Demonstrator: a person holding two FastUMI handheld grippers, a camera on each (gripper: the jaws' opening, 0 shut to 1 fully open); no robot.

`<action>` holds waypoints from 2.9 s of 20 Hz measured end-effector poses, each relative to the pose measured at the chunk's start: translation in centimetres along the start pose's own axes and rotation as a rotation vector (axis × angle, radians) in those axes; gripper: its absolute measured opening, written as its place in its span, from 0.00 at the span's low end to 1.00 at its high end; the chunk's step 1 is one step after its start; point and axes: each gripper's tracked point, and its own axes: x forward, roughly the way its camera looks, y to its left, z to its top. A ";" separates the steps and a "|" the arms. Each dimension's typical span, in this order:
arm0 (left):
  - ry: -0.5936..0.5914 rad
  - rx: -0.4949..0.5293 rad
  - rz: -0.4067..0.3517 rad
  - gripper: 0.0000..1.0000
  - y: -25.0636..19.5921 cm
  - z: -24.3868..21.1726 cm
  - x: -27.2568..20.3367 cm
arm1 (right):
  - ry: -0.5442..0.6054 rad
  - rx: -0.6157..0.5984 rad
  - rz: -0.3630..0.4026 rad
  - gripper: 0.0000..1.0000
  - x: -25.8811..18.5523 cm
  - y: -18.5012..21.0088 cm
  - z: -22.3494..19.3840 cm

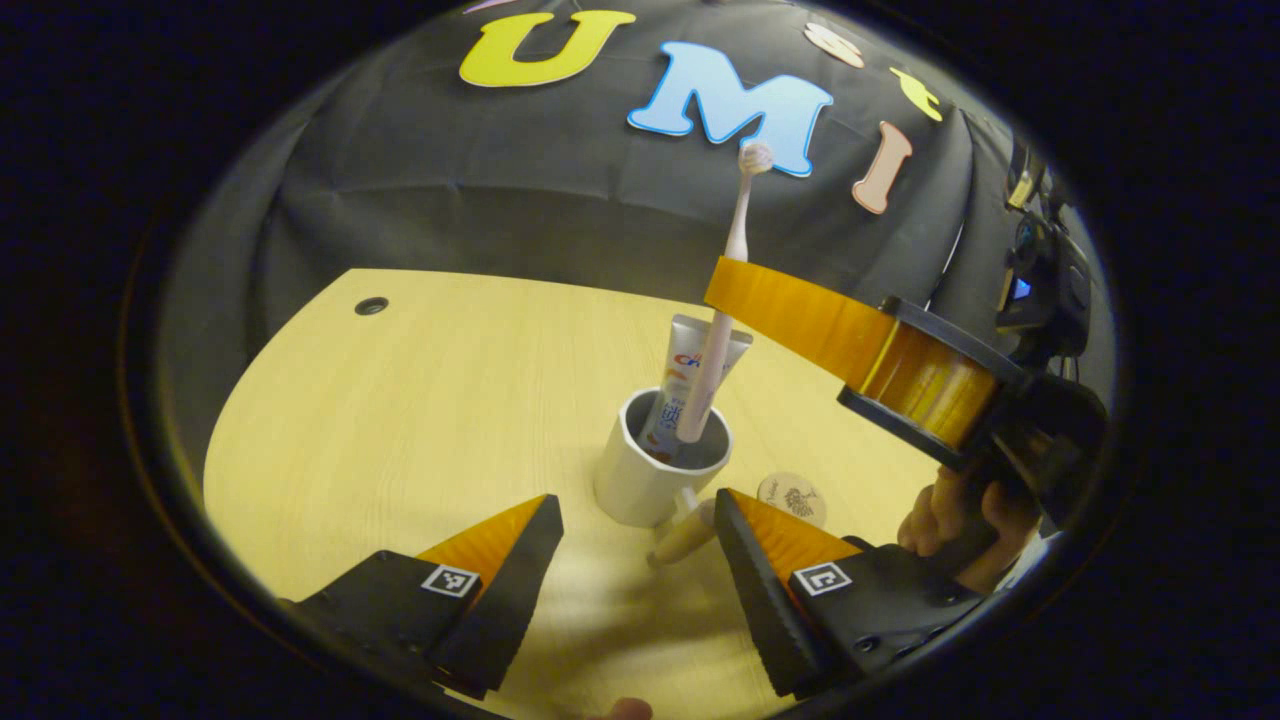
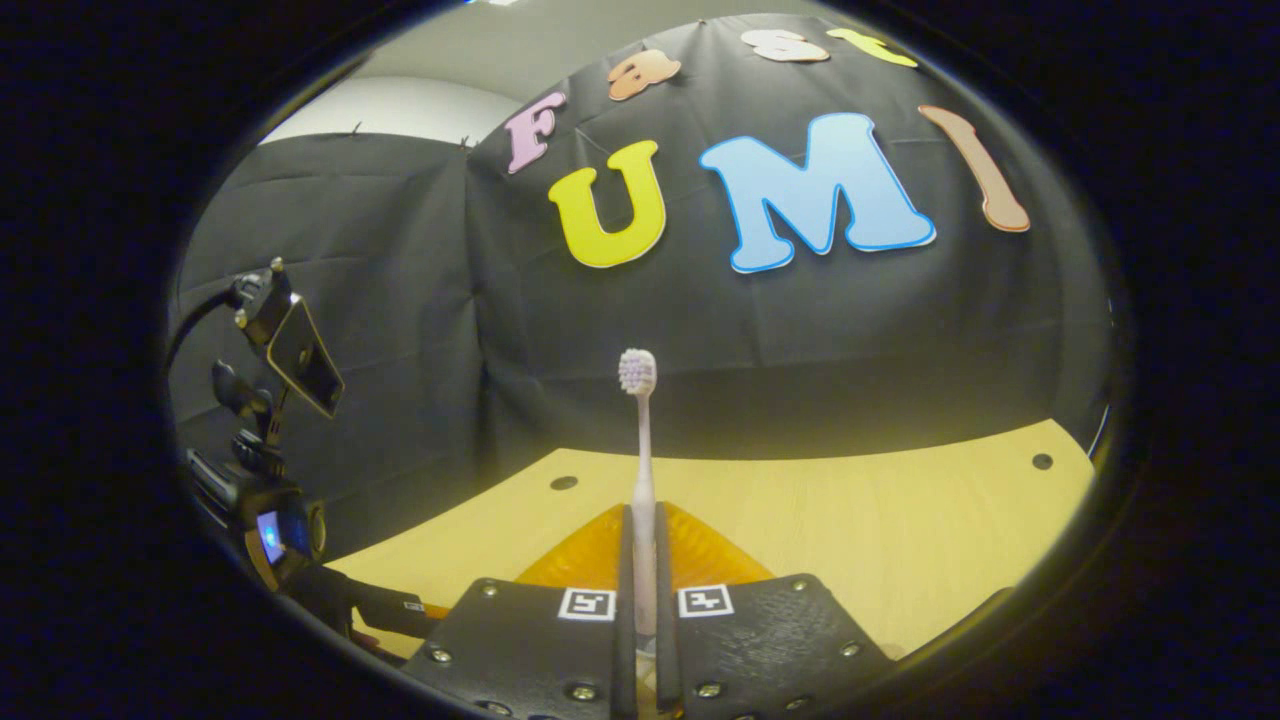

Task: Put the toothbrush and toothpaste on the desktop into the cup, then pick up the cup and place it on the coaster on the desktop.

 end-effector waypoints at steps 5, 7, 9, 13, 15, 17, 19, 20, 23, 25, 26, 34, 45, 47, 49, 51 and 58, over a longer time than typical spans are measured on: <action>0.004 0.001 -0.009 0.96 -0.5 0.0 0.1 | 0.015 -0.003 -0.009 0.57 -0.3 0.0 0.5; 0.006 0.006 -0.014 0.96 -1.0 0.1 0.2 | 0.001 0.001 -0.015 0.82 -0.5 0.0 1.2; 0.013 0.008 -0.024 0.96 -1.3 0.0 0.5 | -0.015 0.009 -0.026 0.87 -1.0 -0.4 2.2; 0.035 0.007 -0.034 0.99 -1.9 -0.3 0.9 | -0.029 0.031 -0.065 0.87 -2.3 -2.0 3.8; 0.061 0.011 -0.027 0.98 -2.2 -0.6 1.5 | -0.028 0.039 -0.094 0.87 -3.2 -3.2 4.4; 0.100 0.011 -0.015 0.97 -2.5 -1.2 2.1 | -0.024 0.045 -0.120 0.87 -4.1 -4.4 4.9; 0.130 0.003 -0.014 0.98 -2.7 -1.4 2.4 | -0.012 0.049 -0.151 0.87 -5.2 -5.8 5.3; 0.146 0.000 -0.008 0.98 -2.9 -1.6 2.8 | -0.007 0.049 -0.166 0.87 -5.8 -6.5 5.4; 0.195 -0.012 0.025 0.95 -2.9 -1.9 3.5 | 0.015 0.053 -0.209 0.87 -7.6 -8.4 5.6; 0.232 -0.014 0.053 0.98 -2.8 -2.3 4.1 | 0.028 0.053 -0.244 0.87 -8.7 -9.8 5.7; 0.248 -0.012 0.070 0.98 -2.5 -2.3 4.3 | 0.036 0.051 -0.262 0.87 -9.4 -10.6 5.7; 0.401 -0.022 0.147 0.96 -1.7 -3.5 6.3 | 0.081 0.060 -0.333 0.87 -14.5 -13.9 5.6; 0.509 -0.063 0.214 0.58 -1.5 -5.0 8.2 | 0.152 0.103 -0.378 0.87 -18.4 -16.5 3.3; 0.516 -0.057 0.229 0.48 -1.4 -5.2 8.3 | 0.161 0.111 -0.382 0.87 -18.9 -17.0 3.0; 0.520 -0.044 0.262 0.45 -1.1 -5.1 8.2 | 0.162 0.118 -0.383 0.87 -19.2 -17.2 3.0; 0.522 -0.020 0.281 0.36 -0.8 -5.1 8.0 | 0.165 0.124 -0.384 0.87 -19.4 -17.4 2.8; 0.459 0.011 0.292 0.32 -1.1 -5.0 8.2 | 0.148 0.129 -0.396 0.87 -20.2 -18.1 3.1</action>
